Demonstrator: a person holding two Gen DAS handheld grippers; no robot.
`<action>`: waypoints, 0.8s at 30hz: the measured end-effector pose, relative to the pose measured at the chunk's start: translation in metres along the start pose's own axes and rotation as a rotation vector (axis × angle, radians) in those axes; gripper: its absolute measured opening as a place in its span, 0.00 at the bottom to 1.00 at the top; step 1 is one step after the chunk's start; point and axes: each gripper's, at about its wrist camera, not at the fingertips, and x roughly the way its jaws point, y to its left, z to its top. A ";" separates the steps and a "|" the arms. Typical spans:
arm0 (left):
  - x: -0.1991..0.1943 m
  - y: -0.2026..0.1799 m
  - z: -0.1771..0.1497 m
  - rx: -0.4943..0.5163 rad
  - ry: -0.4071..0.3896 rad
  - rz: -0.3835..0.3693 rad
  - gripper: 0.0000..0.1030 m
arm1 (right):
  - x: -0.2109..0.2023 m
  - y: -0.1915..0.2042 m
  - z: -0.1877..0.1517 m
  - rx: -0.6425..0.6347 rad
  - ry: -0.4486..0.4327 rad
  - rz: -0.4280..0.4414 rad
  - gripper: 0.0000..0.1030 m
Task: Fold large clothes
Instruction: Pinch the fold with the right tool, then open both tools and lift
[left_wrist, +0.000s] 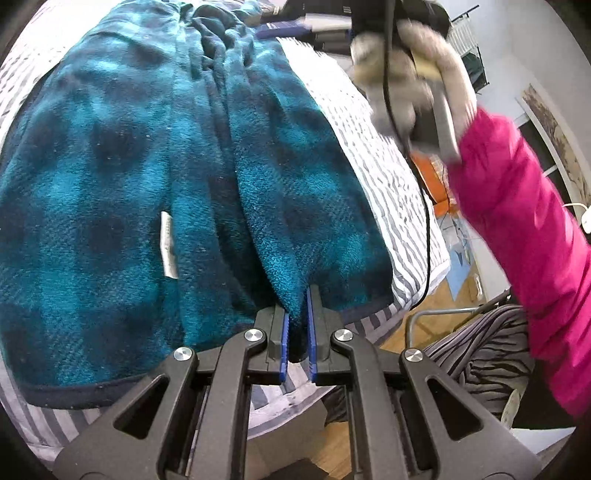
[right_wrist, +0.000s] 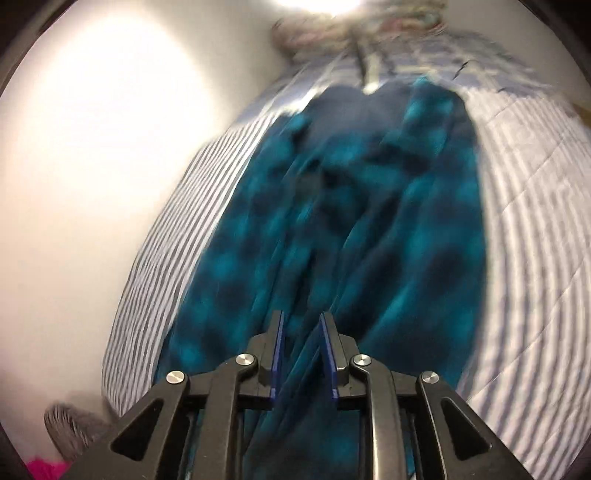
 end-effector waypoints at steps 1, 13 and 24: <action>0.001 -0.002 0.000 0.008 0.002 0.002 0.06 | -0.001 -0.002 0.012 -0.007 -0.019 -0.038 0.37; 0.011 -0.015 0.002 0.013 0.010 -0.013 0.06 | 0.076 -0.003 0.078 -0.119 0.082 -0.342 0.02; 0.005 0.002 0.004 0.011 0.007 0.001 0.06 | 0.119 -0.004 0.077 -0.092 0.041 -0.228 0.01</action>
